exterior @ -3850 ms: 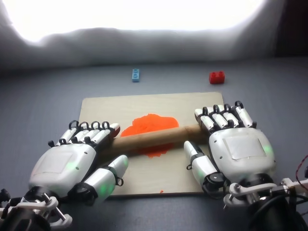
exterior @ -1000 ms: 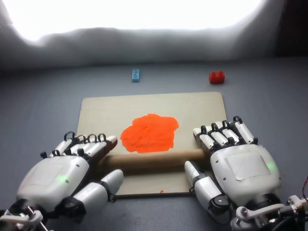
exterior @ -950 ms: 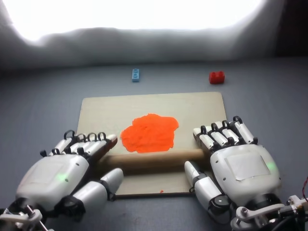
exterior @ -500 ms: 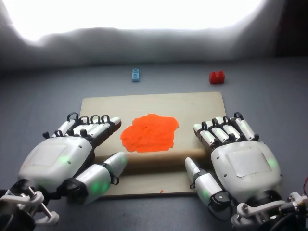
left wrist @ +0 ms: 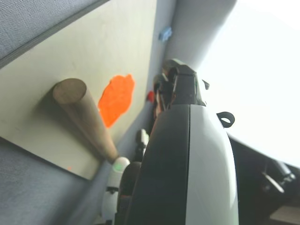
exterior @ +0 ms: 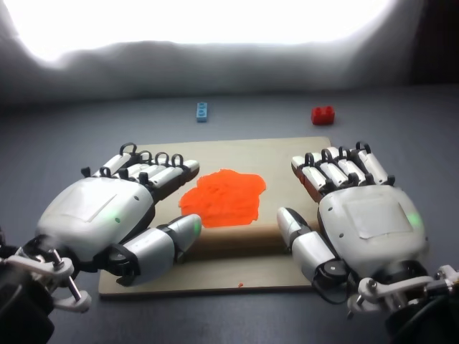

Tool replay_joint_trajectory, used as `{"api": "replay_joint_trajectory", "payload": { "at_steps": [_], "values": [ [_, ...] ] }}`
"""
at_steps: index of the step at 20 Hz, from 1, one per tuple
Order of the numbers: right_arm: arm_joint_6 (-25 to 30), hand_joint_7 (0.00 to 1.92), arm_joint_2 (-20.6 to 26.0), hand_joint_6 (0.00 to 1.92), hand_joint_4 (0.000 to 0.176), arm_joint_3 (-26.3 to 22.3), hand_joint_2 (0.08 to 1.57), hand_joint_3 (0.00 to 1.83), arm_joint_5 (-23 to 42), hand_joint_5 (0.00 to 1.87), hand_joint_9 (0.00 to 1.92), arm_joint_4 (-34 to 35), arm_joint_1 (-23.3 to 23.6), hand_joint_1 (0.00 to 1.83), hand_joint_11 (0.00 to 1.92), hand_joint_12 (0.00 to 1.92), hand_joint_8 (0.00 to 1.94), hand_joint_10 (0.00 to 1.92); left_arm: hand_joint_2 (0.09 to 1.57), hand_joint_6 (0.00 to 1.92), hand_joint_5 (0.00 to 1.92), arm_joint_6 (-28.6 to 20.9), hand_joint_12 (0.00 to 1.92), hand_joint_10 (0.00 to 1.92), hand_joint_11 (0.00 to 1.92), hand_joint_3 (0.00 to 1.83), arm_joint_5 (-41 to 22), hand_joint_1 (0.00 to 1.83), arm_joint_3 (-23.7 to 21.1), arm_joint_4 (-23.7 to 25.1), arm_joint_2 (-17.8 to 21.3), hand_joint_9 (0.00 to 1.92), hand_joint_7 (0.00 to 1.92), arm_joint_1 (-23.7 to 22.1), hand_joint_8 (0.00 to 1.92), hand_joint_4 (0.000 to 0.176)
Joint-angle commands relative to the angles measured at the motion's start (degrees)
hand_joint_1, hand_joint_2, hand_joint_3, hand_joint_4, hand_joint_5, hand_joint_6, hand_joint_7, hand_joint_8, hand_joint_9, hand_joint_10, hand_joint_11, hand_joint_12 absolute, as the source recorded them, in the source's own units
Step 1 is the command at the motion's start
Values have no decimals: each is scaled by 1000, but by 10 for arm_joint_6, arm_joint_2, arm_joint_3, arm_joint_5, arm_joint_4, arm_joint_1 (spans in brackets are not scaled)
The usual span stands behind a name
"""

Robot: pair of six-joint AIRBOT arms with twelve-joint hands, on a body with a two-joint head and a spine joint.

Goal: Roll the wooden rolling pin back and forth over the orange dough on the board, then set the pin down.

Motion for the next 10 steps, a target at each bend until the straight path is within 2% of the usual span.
{"api": "replay_joint_trajectory", "payload": {
  "at_steps": [1, 2, 6, 8, 10],
  "values": [
    [1, 366, 6, 4, 0, -4, 1543, 0, -52, 378, 307, -51, 8, 0, 0, 755, 7, 11, 1544, 0, 224, 9, 515, 3, 0, 0, -40, 0, -2, 24, 11, 264, 269, -12, 1, 0],
    [2, 354, 10, 0, 0, -7, 1543, 0, -52, 369, 296, -51, 11, 0, 0, 757, 1, 5, 1545, 0, 222, 18, 514, 2, 0, 0, -25, 0, -5, 27, 18, 264, 267, -21, 0, 0],
    [4, 372, 28, 4, 0, -16, 1519, 0, -48, 380, 307, -51, 28, 0, 0, 774, 5, 8, 1534, 9, 232, 76, 489, 3, 0, 0, 115, 0, -15, 40, 62, 267, 280, -90, 5, 0],
    [7, 367, 39, 3, 0, -20, 1504, 0, -37, 380, 299, -51, 34, 0, 0, 790, 2, 3, 1526, 6, 238, 93, 485, 3, 0, 0, 164, 0, -19, 39, 77, 273, 289, -127, 4, 0],
    [15, 376, 53, 4, 0, -23, 1493, 0, -22, 389, 303, -51, 45, 0, 0, 796, 2, 2, 1506, 5, 211, 112, 354, 1, 0, 0, 215, 0, -24, 34, 86, 248, 277, -173, 2, 0]
  ]
}}
